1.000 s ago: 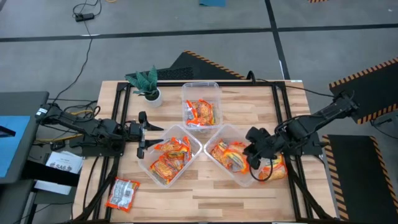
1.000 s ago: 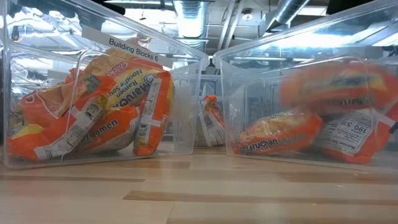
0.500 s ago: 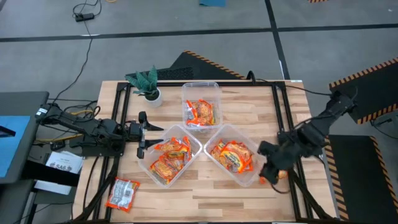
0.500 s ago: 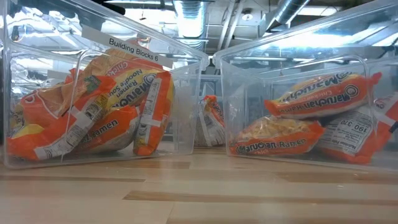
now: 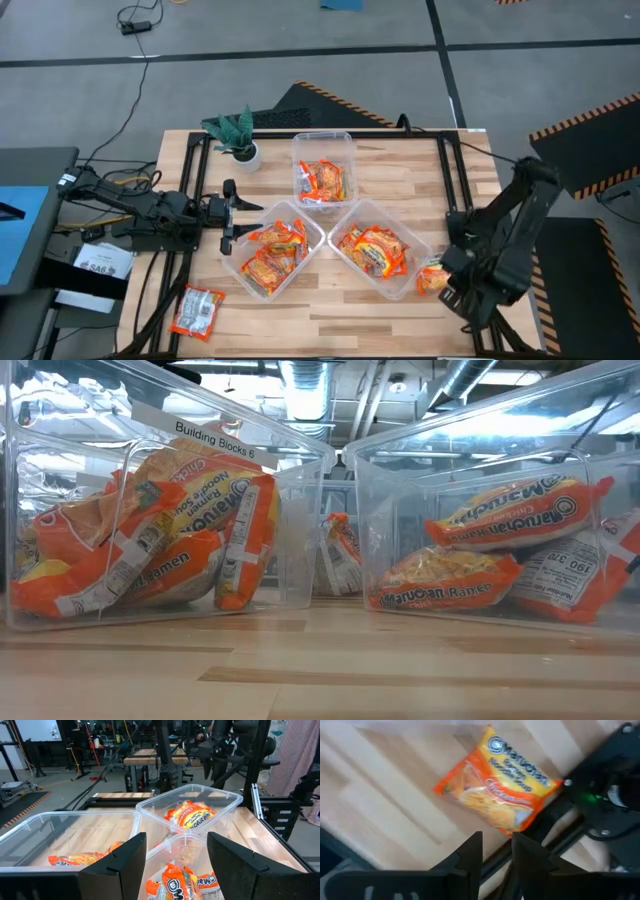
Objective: Sort Maruchan noodles
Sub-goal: Put the orange noodle pack into the top transparent container
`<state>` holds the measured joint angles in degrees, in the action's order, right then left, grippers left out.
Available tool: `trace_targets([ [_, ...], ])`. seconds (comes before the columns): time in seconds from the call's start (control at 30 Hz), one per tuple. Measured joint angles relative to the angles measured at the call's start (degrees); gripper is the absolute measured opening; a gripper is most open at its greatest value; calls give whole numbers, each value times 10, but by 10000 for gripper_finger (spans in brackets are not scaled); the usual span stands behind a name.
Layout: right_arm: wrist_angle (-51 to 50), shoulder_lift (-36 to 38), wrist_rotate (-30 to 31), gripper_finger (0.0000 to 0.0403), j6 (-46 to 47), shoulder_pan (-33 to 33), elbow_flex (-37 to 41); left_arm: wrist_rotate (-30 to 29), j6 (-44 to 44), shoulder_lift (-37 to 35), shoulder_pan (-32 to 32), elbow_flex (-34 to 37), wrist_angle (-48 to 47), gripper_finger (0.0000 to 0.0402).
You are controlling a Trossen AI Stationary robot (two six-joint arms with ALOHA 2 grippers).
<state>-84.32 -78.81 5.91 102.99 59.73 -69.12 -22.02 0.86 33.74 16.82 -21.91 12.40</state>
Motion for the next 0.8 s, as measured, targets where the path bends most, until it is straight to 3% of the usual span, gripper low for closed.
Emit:
trace_targets([
  [0.23,55,-50,0,146,14,2,8,0,-3,0,0,0,0,199],
  [0.43,218,-30,-14,190,23,2,119,0,-5,0,0,0,0,199],
  [0.8,289,-9,-25,232,-44,-8,229,0,14,0,0,0,5,199],
])
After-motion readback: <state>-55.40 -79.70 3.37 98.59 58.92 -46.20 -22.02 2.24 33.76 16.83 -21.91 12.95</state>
